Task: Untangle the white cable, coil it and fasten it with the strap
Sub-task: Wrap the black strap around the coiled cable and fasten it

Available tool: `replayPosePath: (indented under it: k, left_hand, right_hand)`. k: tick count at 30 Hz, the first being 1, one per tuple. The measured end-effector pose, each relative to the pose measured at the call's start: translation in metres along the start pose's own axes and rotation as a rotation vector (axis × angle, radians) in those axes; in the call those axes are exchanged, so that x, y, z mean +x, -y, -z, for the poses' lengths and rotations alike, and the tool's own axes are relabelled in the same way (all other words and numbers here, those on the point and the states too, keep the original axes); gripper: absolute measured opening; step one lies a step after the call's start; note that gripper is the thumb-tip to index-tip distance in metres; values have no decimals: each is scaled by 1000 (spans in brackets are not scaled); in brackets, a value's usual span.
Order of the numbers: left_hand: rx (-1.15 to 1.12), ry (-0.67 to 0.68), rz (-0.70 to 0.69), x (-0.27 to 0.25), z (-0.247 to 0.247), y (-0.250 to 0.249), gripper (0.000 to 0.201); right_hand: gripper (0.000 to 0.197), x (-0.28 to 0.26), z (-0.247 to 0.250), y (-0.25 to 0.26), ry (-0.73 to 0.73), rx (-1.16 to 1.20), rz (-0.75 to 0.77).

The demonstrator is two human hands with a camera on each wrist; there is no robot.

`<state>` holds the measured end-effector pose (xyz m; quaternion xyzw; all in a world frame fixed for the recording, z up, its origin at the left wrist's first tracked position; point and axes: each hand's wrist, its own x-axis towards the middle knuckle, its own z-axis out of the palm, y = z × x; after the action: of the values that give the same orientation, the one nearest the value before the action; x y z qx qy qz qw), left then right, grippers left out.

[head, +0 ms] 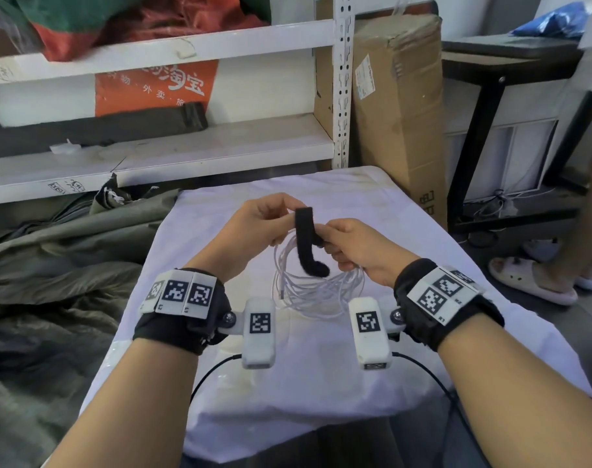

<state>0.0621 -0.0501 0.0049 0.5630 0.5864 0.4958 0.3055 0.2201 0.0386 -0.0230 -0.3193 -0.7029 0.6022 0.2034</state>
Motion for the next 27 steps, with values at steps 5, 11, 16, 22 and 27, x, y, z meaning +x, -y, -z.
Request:
replayPosePath:
  k: [5, 11, 16, 22, 27]
  left_hand:
    - [-78, -4, 30, 1, -1, -2, 18]
    - [-384, -171, 128, 3, 5, 1, 15]
    - [-430, -262, 175, 7, 13, 9, 15]
    - [-379, -187, 254, 2, 8, 14, 19]
    - [-290, -56, 413, 0, -3, 19, 26]
  right_hand:
    - [32, 2, -3, 0, -4, -51, -14]
    - [23, -2, -5, 1, 59, -105, 3]
    - [25, -4, -7, 3, 158, -152, 4]
    - [27, -7, -8, 5, 277, -108, 50]
    - [25, -9, -6, 3, 265, -66, 86]
